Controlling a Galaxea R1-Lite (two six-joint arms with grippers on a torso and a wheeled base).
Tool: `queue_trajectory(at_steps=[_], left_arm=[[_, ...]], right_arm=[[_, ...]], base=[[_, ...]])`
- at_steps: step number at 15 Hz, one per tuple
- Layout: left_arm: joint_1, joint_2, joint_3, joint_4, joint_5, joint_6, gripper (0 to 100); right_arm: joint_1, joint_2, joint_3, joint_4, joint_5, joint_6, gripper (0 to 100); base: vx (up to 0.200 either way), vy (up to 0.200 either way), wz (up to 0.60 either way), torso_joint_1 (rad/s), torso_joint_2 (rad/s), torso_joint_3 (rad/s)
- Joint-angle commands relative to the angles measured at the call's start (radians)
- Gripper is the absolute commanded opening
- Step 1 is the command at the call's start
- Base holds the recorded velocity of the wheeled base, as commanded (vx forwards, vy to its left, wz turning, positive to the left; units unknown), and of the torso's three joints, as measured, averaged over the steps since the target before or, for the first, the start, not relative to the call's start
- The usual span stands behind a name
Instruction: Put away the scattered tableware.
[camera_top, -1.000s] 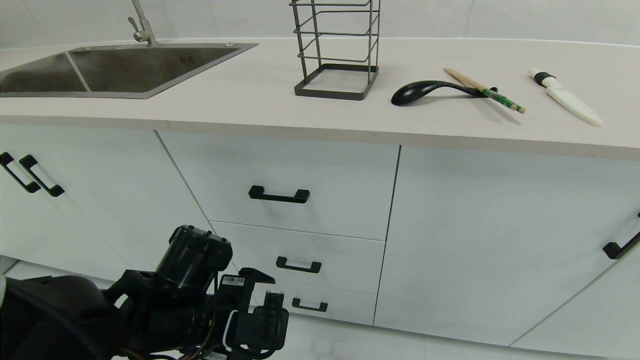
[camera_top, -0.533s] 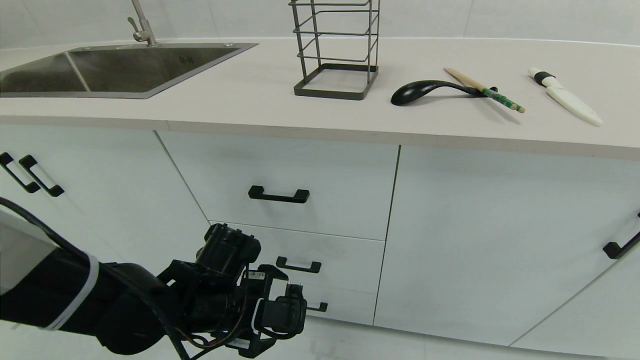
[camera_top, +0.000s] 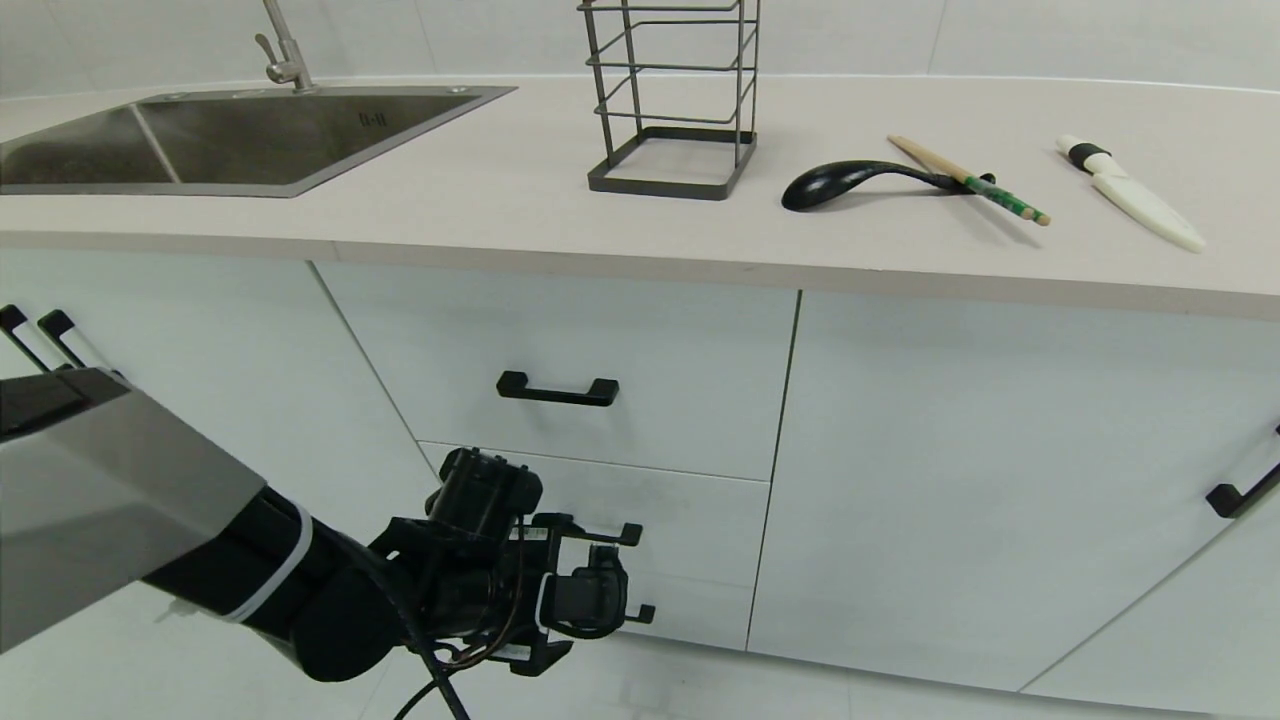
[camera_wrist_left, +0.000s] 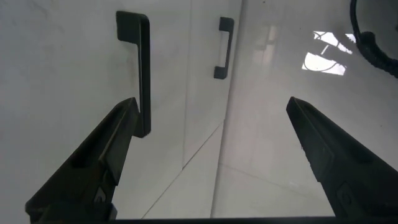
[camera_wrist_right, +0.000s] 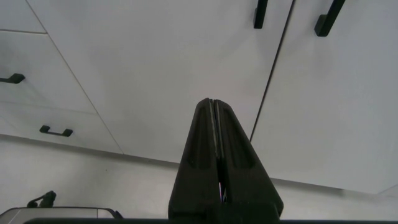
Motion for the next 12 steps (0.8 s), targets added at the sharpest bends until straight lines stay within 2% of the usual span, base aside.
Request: queue_trajectory(at_steps=[1, 5, 8, 12], left_arm=[[0.009, 0.041, -0.01, -0.027, 0.01, -0.013, 100], [0.014, 0.118, -0.029, -0.153, 0.015, -0.027, 100], [0.012, 0.146, -0.035, -0.161, 0.016, -0.027, 100], [0.012, 0.176, -0.102, -0.161, 0.029, -0.026, 100]], right_arm=[[0.002, 0.001, 0.0, 0.0, 0.0, 0.0, 0], [0.0, 0.001, 0.0, 0.0, 0.0, 0.0, 0], [0.0, 0.001, 0.0, 0.0, 0.0, 0.0, 0], [0.002, 0.001, 0.0, 0.0, 0.0, 0.0, 0]], base=[[0.0, 0.0, 0.0, 0.0, 0.0, 0.0], [0.0, 0.0, 0.0, 0.0, 0.0, 0.0], [0.0, 0.0, 0.0, 0.0, 0.0, 0.0], [0.0, 0.0, 0.0, 0.0, 0.0, 0.0]])
